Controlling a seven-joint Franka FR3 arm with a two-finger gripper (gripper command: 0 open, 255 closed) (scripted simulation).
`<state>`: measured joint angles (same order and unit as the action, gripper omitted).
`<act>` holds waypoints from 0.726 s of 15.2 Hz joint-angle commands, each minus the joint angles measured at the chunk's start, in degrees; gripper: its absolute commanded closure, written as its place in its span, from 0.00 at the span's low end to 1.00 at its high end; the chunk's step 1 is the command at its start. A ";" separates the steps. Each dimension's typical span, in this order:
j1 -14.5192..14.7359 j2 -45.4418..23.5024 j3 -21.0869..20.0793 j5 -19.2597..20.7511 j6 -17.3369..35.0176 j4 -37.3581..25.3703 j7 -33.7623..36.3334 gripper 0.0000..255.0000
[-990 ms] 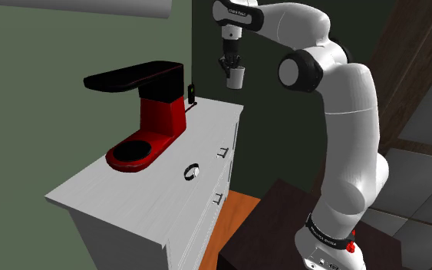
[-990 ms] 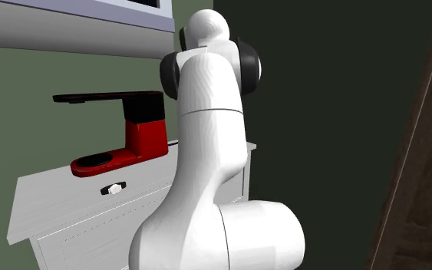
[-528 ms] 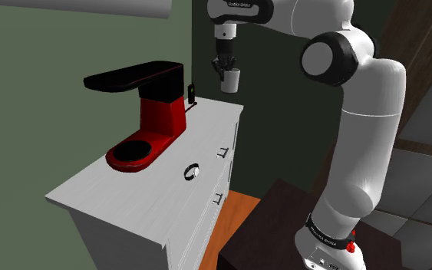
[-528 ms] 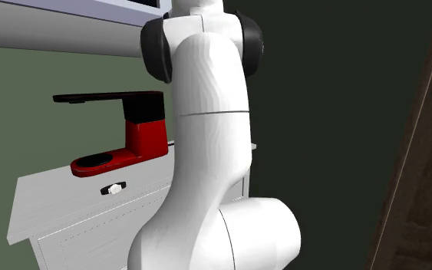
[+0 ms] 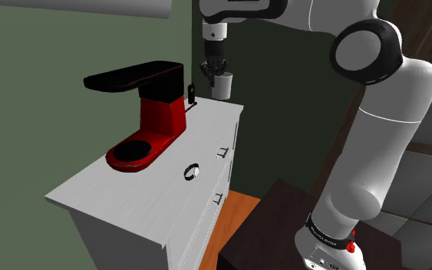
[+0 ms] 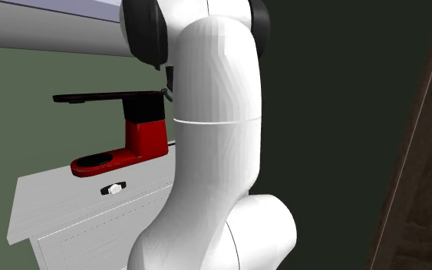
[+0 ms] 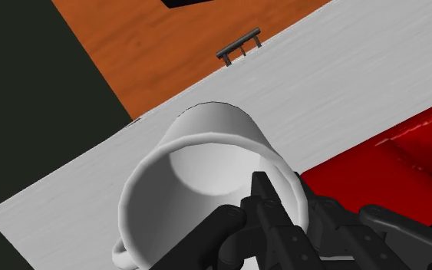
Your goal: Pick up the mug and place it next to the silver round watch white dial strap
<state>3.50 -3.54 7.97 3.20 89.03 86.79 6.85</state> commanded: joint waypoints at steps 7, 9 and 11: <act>5.58 5.13 -5.31 0.27 0.16 5.91 11.00 1.00; 5.57 5.48 -5.31 0.28 1.79 7.89 11.09 1.00; 5.56 5.78 -5.31 0.30 3.40 9.80 11.18 1.00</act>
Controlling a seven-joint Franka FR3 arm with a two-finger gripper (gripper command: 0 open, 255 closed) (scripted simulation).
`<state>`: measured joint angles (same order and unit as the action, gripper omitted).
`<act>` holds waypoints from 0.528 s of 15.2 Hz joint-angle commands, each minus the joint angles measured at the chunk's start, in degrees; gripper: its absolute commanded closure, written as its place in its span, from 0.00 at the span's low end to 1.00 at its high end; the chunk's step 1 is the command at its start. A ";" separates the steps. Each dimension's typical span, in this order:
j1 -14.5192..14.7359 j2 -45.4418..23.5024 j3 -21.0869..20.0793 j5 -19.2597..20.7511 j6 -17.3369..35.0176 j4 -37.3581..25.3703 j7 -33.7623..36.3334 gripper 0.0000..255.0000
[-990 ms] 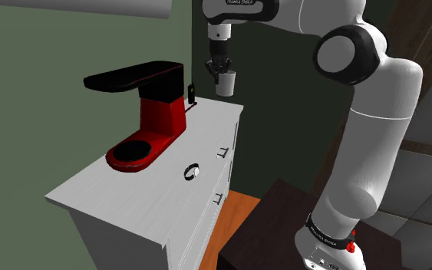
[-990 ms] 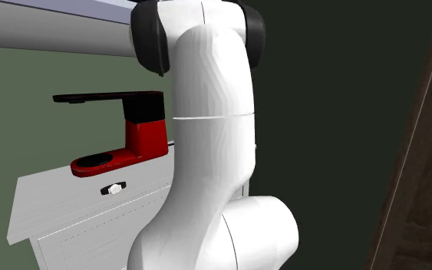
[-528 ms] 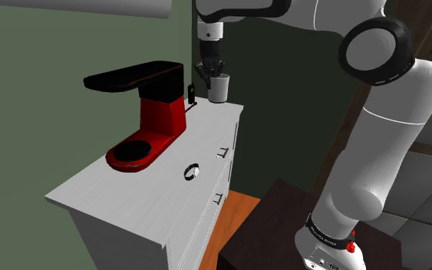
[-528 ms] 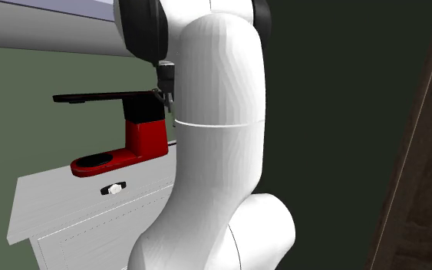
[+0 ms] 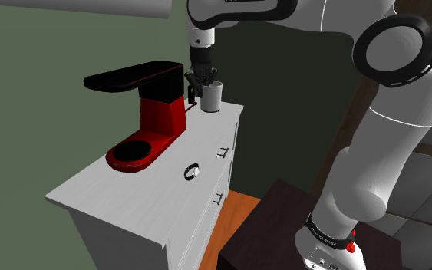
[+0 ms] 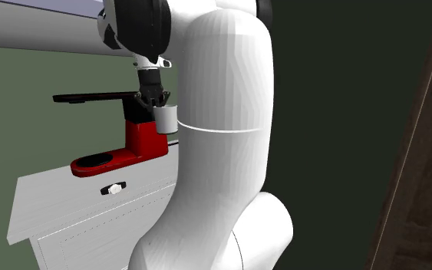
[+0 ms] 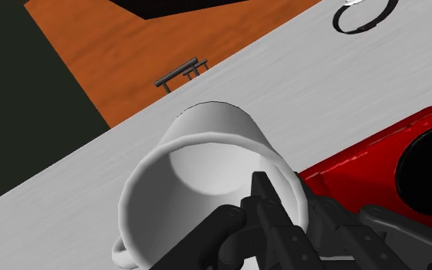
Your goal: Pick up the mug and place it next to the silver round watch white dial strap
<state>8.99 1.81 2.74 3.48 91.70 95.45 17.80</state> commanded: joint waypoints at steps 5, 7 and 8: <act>0.06 0.92 -0.06 0.06 4.67 5.59 0.45 1.00; 0.05 1.02 -0.06 0.08 6.23 7.25 0.53 1.00; 0.05 1.05 -0.05 0.09 7.00 8.06 0.57 1.00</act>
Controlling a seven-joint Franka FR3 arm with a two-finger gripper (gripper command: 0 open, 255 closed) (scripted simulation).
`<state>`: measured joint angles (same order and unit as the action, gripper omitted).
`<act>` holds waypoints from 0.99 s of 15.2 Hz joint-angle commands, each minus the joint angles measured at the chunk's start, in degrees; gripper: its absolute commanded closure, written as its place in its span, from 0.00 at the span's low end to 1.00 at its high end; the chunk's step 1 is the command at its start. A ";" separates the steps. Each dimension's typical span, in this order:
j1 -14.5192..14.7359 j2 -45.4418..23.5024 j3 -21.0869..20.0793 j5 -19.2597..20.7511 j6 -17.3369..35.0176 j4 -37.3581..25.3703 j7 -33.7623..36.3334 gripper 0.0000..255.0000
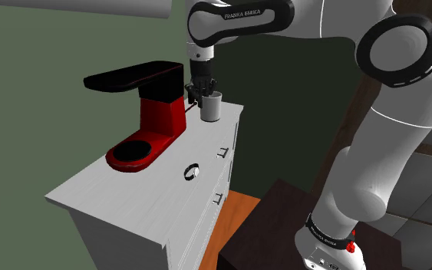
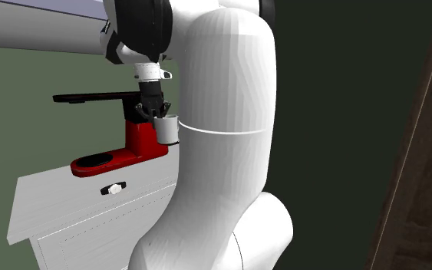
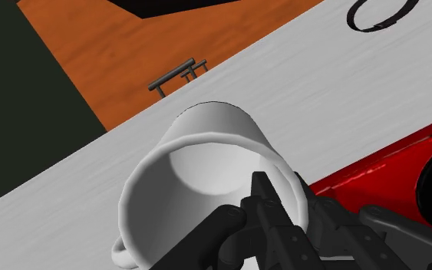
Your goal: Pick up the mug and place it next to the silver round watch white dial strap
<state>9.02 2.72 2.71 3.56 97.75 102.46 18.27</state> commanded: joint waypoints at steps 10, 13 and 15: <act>-0.02 -0.25 0.03 0.11 8.58 8.30 0.49 1.00; -0.04 -0.60 0.05 0.14 10.85 10.21 0.60 1.00; -0.05 -0.90 0.06 0.16 12.35 11.42 0.68 1.00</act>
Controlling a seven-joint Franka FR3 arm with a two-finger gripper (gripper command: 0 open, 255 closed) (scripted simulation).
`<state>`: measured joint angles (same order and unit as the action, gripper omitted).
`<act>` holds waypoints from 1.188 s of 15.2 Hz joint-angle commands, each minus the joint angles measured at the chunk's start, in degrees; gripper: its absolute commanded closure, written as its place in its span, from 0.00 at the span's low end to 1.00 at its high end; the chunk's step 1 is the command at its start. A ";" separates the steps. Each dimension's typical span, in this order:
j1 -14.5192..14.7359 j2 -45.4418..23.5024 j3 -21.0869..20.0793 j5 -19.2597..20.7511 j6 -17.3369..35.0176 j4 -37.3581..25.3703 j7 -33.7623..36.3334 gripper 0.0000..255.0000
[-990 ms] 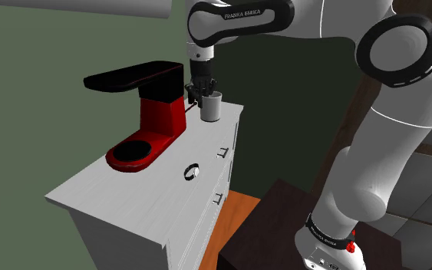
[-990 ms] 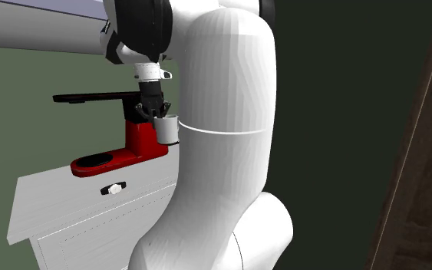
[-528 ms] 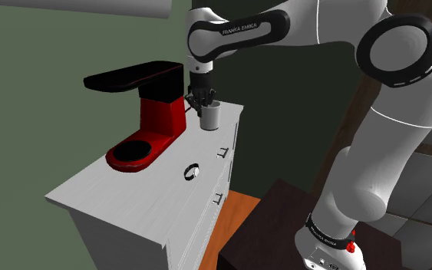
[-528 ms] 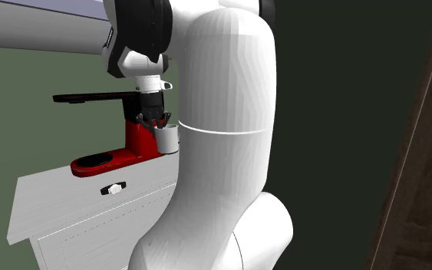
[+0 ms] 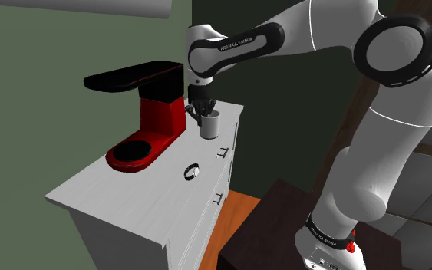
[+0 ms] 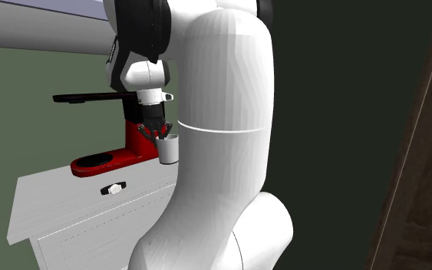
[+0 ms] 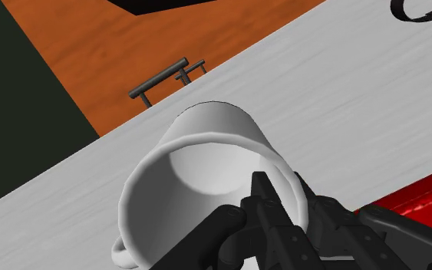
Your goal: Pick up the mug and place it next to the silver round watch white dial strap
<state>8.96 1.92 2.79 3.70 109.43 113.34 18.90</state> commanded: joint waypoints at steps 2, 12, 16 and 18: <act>0.00 -0.44 0.00 0.03 2.18 1.69 0.13 1.00; -0.01 -0.81 0.02 0.05 3.57 2.72 0.20 1.00; -0.01 -0.80 0.02 0.05 3.57 2.73 0.20 0.00; -0.01 -0.80 0.02 0.05 3.57 2.73 0.20 0.00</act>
<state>8.95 1.12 2.80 3.75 113.00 116.07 19.09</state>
